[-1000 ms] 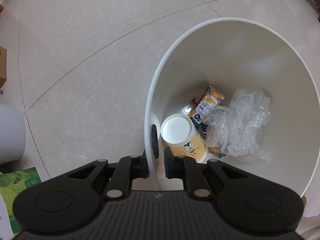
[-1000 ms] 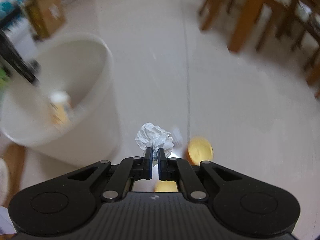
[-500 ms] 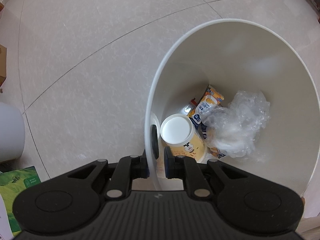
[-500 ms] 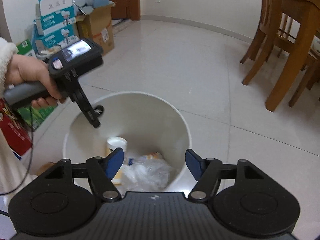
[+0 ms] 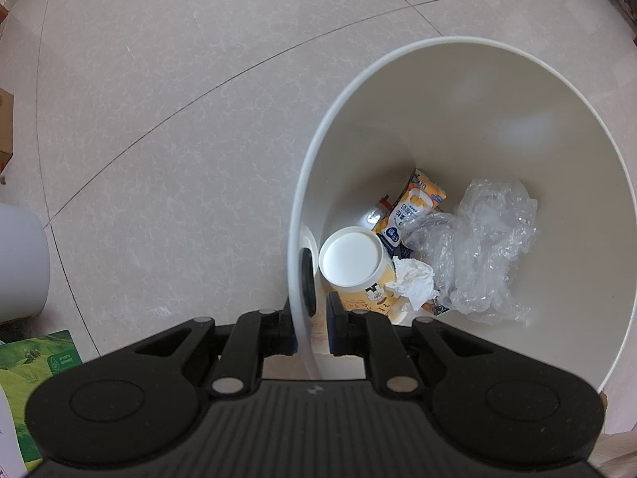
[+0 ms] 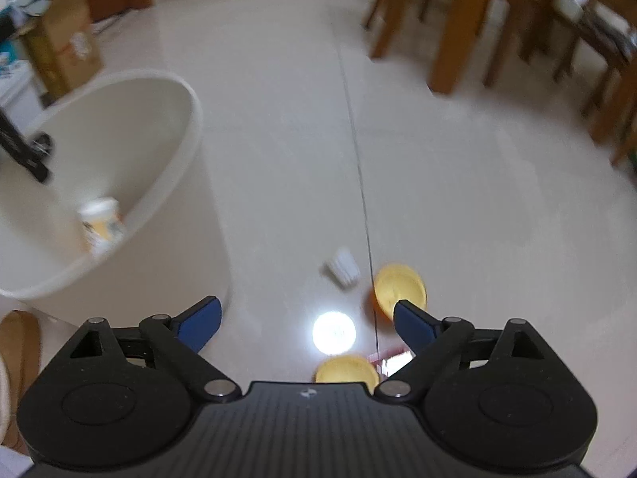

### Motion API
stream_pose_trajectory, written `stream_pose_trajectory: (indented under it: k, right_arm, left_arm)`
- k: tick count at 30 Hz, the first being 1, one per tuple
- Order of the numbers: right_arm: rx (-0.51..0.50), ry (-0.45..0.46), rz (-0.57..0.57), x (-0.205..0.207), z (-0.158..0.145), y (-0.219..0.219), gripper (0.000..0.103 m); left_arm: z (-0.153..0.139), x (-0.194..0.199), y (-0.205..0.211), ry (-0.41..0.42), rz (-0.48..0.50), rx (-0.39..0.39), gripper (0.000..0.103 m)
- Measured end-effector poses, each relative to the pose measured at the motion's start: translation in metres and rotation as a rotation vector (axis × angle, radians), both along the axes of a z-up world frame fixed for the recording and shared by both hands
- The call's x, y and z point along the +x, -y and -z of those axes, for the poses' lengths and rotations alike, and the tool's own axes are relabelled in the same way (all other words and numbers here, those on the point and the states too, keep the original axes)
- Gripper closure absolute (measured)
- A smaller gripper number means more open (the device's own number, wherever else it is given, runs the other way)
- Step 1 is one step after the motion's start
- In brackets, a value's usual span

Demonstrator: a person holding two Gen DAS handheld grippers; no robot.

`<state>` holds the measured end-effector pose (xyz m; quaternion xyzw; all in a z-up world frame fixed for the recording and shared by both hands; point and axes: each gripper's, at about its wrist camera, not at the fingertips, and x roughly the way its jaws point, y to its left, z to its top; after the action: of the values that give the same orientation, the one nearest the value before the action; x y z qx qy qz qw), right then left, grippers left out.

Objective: Collect trash
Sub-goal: 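Grasp the empty orange peel half with the right gripper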

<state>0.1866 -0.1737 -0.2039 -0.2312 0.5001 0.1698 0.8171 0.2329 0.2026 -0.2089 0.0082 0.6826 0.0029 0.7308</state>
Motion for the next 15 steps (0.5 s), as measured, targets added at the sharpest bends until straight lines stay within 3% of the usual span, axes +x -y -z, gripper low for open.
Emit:
stream_pose_trajectory:
  k: [15]
  right_arm:
    - [-0.062,-0.143,0.330,0.023,0.136,0.059,0.002]
  left_arm:
    - [-0.001,0.000,-0.002,0.000,0.004,-0.010,0.092]
